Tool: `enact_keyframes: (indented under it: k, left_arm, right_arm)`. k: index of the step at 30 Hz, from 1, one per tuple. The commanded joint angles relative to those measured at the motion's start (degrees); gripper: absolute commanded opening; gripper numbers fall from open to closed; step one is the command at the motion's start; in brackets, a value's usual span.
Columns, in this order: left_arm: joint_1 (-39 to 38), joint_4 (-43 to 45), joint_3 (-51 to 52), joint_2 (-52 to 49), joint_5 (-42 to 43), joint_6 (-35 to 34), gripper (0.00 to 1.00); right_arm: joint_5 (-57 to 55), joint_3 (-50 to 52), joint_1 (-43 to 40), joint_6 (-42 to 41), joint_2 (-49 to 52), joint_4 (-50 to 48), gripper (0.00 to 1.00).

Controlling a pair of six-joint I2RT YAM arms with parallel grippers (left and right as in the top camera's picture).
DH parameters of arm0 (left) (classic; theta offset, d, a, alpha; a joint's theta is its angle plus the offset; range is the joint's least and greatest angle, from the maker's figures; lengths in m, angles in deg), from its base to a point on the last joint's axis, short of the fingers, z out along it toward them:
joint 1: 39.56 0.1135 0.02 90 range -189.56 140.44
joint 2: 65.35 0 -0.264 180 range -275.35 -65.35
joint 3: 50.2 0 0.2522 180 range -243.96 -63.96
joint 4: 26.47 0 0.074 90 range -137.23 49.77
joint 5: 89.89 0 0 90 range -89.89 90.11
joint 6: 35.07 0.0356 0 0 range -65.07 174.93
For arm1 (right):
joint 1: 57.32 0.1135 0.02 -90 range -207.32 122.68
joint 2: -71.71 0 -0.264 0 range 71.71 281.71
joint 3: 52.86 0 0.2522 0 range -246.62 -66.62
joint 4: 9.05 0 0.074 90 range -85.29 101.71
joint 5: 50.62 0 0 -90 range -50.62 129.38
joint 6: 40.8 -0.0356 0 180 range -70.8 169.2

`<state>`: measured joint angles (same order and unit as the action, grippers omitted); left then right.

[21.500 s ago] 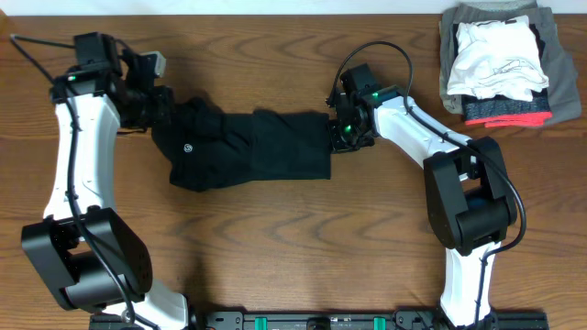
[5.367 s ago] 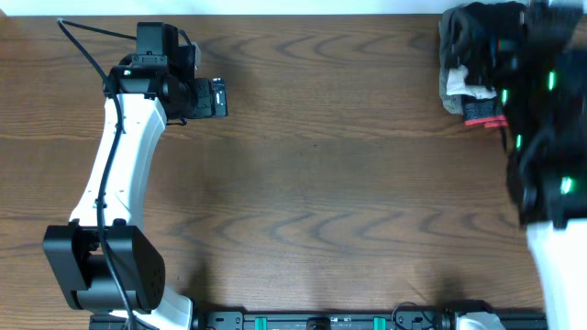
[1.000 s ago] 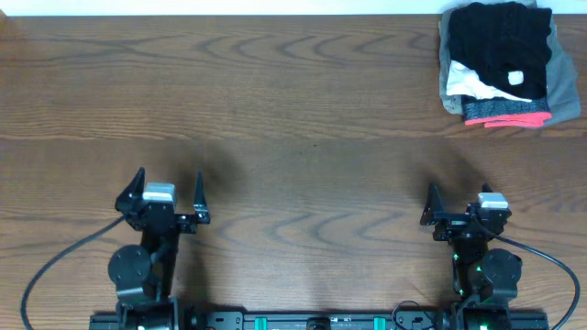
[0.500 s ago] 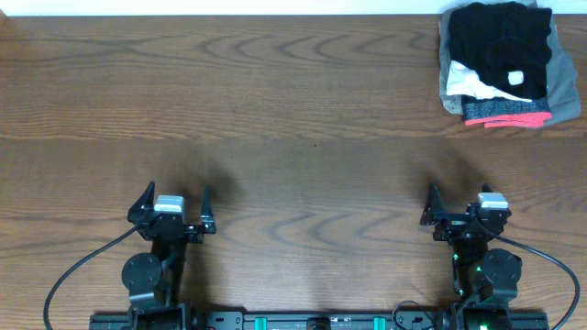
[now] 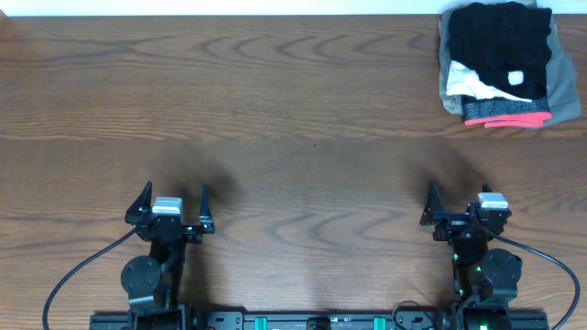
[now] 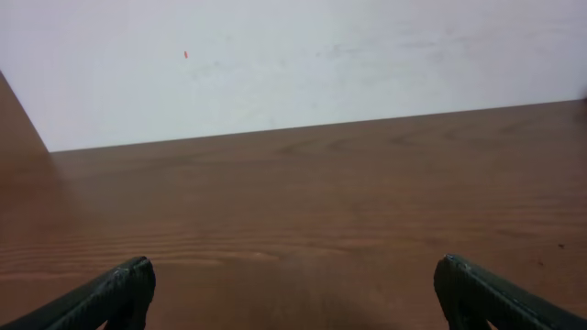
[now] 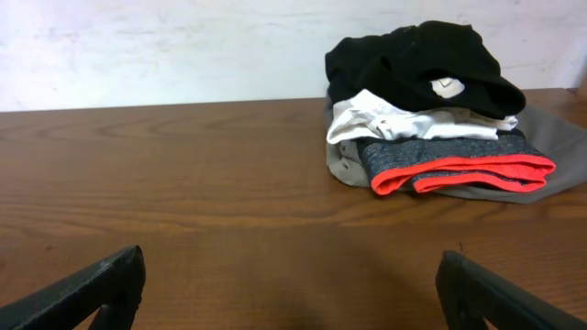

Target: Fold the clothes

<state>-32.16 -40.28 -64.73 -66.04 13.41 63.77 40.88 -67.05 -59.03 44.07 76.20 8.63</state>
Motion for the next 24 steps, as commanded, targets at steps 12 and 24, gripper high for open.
enact_keyframes:
  k: [12,24]
  left_arm:
    - [0.28,-2.71,0.55,0.39,0.61,-0.52,0.98]
    - [0.28,-2.71,0.55,0.39,0.61,-0.52,0.98]
  right_arm:
    - [-0.15,0.11,-0.90,0.96,-0.02,0.26,0.99]
    - [-0.17,0.11,-0.96,0.96,-0.57,0.20,0.99]
